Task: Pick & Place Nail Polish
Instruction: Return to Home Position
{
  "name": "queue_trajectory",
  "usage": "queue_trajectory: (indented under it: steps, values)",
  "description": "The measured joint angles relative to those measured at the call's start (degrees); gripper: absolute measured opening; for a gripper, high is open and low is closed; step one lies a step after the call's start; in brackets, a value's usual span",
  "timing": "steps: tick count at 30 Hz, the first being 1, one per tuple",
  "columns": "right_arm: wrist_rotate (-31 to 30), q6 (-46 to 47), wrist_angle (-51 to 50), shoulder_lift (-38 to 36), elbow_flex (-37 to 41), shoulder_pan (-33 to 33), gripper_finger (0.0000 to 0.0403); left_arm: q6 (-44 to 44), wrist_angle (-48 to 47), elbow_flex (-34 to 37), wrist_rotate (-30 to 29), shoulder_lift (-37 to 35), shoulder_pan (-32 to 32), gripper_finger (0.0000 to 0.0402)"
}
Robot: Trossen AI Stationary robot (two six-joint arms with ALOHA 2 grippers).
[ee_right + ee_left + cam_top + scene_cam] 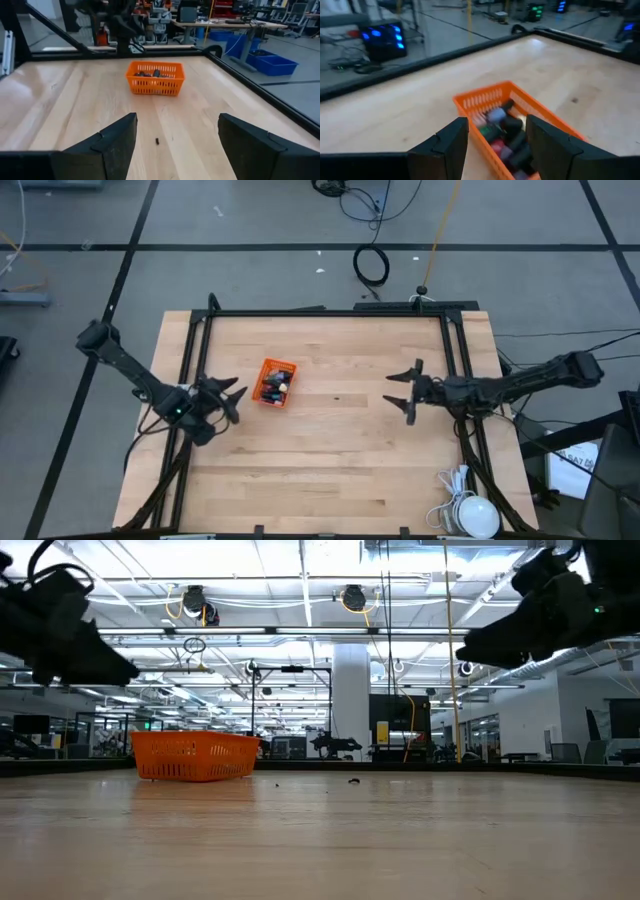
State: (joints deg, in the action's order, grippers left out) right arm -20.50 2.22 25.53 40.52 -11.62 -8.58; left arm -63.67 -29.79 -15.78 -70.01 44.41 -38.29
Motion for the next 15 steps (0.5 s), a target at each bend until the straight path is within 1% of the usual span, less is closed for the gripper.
queue_trajectory:
  steps: [4, 8, 11, 15]
  values:
    - [-0.10, 0.57, -5.80, -8.27, 0.88, 0.00, 0.0263, 2.44, 4.24, 4.41, -0.65, -3.76, -3.31, 0.0196]
    - [-0.15, 1.00, -8.94, -14.42, 1.55, 0.00, 0.0263, 2.10, 4.87, 8.38, -0.87, -8.23, -4.74, 0.0196]
    - [-0.15, 1.42, -9.38, -17.26, 2.36, 0.00, 0.0263, 6.50, 6.13, 8.31, 0.54, -10.45, -4.60, 0.0196]
    - [-0.14, 1.64, -9.89, -19.29, 4.03, -0.02, 0.0263, 11.00, 5.91, 8.41, 1.69, -14.37, -4.50, 0.0196]
